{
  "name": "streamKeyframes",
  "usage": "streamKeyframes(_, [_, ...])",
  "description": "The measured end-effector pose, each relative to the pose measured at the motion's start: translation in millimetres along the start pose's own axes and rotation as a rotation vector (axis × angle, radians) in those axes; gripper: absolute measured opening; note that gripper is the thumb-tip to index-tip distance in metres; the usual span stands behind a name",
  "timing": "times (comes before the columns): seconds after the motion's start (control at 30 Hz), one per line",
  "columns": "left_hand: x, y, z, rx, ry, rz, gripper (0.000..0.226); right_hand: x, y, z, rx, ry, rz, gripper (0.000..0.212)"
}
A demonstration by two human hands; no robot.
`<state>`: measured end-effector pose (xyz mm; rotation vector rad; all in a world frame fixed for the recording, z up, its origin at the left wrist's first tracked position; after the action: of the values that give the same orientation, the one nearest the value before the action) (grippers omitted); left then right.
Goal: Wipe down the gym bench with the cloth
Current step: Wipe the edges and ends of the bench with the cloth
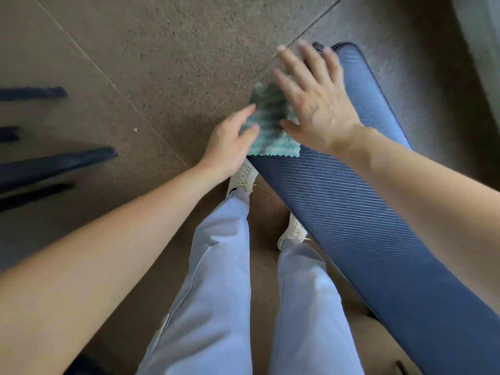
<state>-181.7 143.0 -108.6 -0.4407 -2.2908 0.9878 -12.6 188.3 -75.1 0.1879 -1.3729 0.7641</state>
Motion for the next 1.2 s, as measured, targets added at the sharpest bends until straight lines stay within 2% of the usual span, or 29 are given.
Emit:
streamKeyframes(0.1, [-9, 0, 3, -0.072, 0.154, 0.058, 0.063, -11, 19, 24, 0.223, 0.144, 0.05, 0.073])
streamKeyframes(0.17, [-11, 8, 2, -0.075, 0.194, 0.112, 0.067, -20, 29, 21, 0.251, 0.147, 0.159, 0.066])
streamKeyframes(0.23, [-14, 18, -1, -0.075, 0.236, 0.165, 0.069, -19, 33, 4, 0.226, 0.05, 0.224, 0.062])
streamKeyframes(0.4, [-22, 47, -30, -0.152, 0.278, 0.199, 0.068, -13, 30, -39, 0.171, 0.012, 0.206, 0.087])
streamKeyframes(0.53, [-35, 71, -63, -0.254, 0.29, 0.258, 0.066, -6, 20, -72, 0.05, 0.011, 0.175, 0.086])
streamKeyframes(0.63, [-45, 84, -94, -0.337, 0.302, 0.272, 0.063, -3, 3, -97, -0.128, 0.075, 0.13, 0.085])
streamKeyframes(0.73, [-54, 93, -117, -0.364, 0.338, 0.271, 0.061, -5, -13, -110, -0.356, 0.341, 0.083, 0.064])
streamKeyframes(0.83, [-64, 99, -134, -0.39, 0.421, 0.287, 0.066, -13, -29, -121, -0.447, 0.456, 0.024, 0.044])
streamKeyframes(0.93, [-71, 104, -149, -0.456, 0.587, 0.288, 0.072, -16, -46, -128, -0.491, 0.482, 0.008, 0.031])
streamKeyframes(1.0, [-75, 105, -162, -0.539, 0.709, 0.302, 0.068, -19, -62, -130, -0.521, 0.514, 0.0, 0.027])
streamKeyframes(1.13, [-104, 95, -195, -0.783, 1.038, 0.355, 0.053, -31, -107, -134, -0.606, 0.56, 0.019, 0.03])
streamKeyframes(1.2, [-131, 82, -206, -0.845, 1.206, 0.383, 0.052, -39, -137, -135, -0.655, 0.581, 0.027, 0.033])
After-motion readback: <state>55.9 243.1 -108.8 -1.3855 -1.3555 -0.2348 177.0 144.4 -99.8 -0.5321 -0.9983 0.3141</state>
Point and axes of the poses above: each hand's wrist, its own y-axis towards the middle knuckle, its own x-axis out of the back of the hand, z = x × y, the point moved 6 cm from there along y, towards the middle knuckle, and after that the axes turned 8 degrees about x, right-handed, at the moved point
